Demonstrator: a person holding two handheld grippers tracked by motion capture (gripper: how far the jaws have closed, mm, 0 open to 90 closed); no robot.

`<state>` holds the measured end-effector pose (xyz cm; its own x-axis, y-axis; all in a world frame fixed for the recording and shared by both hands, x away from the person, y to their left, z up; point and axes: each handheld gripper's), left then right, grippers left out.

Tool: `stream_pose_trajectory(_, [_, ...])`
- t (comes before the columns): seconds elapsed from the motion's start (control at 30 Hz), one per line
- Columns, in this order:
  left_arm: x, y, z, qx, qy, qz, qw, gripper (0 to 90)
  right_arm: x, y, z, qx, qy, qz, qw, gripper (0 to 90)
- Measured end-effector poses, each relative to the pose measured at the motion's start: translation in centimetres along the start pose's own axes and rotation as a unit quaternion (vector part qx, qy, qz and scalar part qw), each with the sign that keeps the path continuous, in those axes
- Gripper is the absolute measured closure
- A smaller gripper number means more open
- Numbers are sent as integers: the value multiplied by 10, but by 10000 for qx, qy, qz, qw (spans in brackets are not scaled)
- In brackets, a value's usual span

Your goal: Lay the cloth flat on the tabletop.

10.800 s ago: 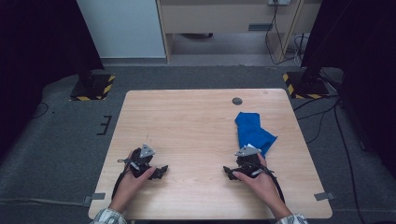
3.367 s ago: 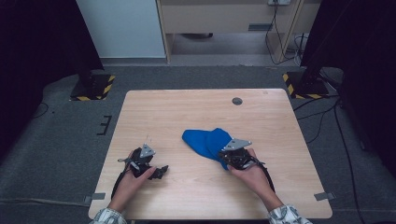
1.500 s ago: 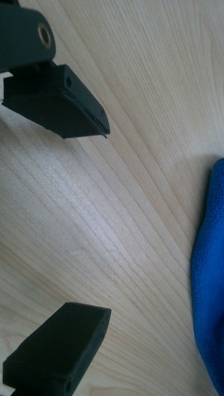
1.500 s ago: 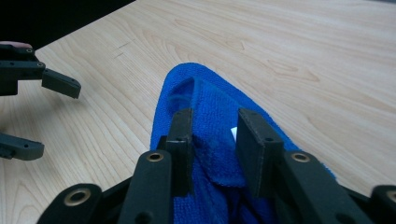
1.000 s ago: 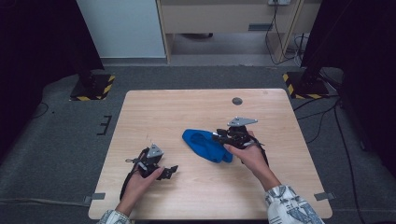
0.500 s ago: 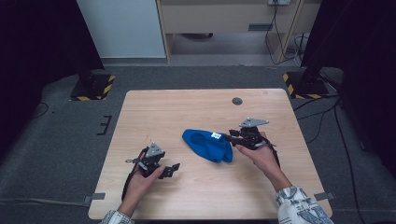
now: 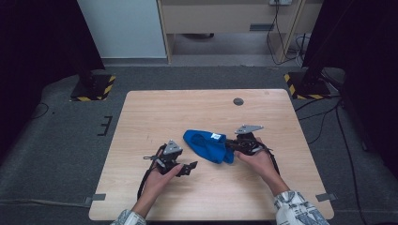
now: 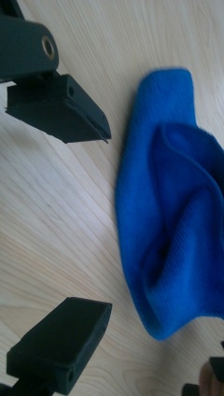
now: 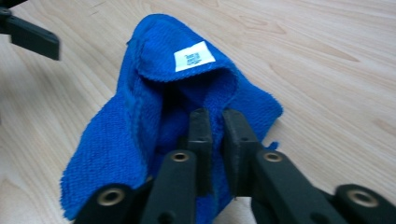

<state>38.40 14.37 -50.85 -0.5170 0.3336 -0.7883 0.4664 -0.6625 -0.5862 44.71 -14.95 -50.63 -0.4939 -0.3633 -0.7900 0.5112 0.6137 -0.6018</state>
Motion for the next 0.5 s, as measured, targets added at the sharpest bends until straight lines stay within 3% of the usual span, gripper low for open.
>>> stream_pose_trajectory(0.27, [-13, 30, 17, 128, 73, 18, 9999, 164, 7, -5, -13, -99, 98, -8, 9999, 868])
stream_pose_trajectory(0.5, [-21, 53, 27, 177, 160, 68, 9997, 207, 13, -10, -14, -91, 237, 2, 9997, 867])
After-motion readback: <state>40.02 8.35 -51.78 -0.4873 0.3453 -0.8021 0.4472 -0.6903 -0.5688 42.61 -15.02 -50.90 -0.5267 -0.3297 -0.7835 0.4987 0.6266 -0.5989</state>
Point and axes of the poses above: each handheld gripper's, and its own axes: y roughly forward along the jaws, x roughly out of its underside, z roughly to its right, and after that the axes turned 3 degrees about x, right-handed
